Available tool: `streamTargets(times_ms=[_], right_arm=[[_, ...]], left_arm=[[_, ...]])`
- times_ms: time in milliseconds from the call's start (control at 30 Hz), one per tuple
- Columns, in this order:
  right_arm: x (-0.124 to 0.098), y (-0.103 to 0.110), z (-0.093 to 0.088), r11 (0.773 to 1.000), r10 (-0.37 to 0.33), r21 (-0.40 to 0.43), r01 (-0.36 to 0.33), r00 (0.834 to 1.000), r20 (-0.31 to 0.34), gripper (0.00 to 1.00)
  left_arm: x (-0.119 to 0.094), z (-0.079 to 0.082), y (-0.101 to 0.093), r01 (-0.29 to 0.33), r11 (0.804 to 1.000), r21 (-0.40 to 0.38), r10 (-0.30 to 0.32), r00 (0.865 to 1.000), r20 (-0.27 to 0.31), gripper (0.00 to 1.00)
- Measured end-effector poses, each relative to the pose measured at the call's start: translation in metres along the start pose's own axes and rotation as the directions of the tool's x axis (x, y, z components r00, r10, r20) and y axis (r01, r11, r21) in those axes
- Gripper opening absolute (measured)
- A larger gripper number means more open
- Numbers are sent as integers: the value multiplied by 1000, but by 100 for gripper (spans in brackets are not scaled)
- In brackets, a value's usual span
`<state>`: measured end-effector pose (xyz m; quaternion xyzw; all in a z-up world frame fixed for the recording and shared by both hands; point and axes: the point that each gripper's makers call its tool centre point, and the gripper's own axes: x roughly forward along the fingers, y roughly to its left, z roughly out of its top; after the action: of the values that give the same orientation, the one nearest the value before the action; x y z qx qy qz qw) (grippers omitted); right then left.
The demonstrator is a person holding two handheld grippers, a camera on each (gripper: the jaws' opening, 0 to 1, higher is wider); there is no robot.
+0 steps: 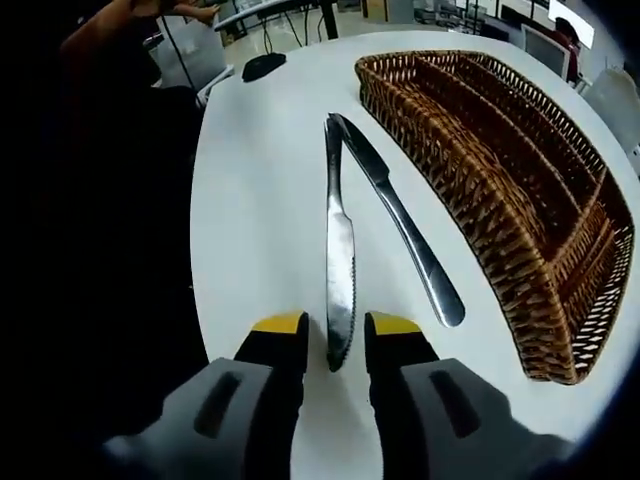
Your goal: Arrange the knives, forks, and spoons in their matching storage slots by inserting each utensil handle-first until every utensil is classified and aligned in the correct compartment
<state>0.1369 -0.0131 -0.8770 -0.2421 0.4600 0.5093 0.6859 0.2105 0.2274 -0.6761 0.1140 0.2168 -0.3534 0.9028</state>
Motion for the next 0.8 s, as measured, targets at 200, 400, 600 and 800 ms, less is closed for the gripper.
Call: streamTargets(times_ms=[200,400,600,800], right_arm=[[0,3,0,996,-14,-86,12,1000,-23,11],[-1,5,-1,996,-20,-82,17,999,-30,10],[0,6,-2,994,-8,-113,4,999,-38,10],[0,9,-3,988,13,-153,-19,999,-36,10]], left_arm=[[1,4,-9,10,1000,3,-10,1000,-1,99],[4,3,-17,21,1000,-1,-21,1000,-8,99],[8,1,-26,46,999,12,-46,999,-22,99],[9,1,-28,56,998,12,-55,998,-25,99]])
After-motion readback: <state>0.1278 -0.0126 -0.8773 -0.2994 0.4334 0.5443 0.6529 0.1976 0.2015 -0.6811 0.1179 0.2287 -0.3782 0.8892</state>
